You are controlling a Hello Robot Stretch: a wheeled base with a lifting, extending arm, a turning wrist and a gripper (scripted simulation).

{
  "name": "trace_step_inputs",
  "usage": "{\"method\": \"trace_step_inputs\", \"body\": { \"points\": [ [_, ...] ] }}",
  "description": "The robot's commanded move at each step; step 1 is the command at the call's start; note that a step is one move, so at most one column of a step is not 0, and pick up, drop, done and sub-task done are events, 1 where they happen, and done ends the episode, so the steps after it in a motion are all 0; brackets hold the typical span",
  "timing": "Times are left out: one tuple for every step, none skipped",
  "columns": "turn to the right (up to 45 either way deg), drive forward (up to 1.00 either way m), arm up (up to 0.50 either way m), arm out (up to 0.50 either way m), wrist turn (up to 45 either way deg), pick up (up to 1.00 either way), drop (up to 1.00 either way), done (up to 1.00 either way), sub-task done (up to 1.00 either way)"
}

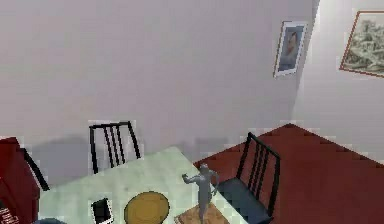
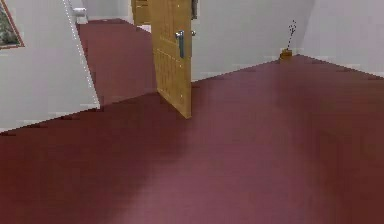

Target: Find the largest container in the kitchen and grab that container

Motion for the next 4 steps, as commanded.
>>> {"method": "trace_step_inputs", "body": {
  "points": [
    [-45.0, 0.00, 0.00, 0.00, 0.0, 0.00, 0.00, 0.00, 0.00],
    [-45.0, 0.00, 0.00, 0.00, 0.0, 0.00, 0.00, 0.00, 0.00],
    [-39.0, 0.00, 0.00, 0.00, 0.0, 0.00, 0.00, 0.00, 0.00],
    [0.0, 0.00, 0.50, 0.00, 0.0, 0.00, 0.00, 0.00, 0.00]
  ]
}}
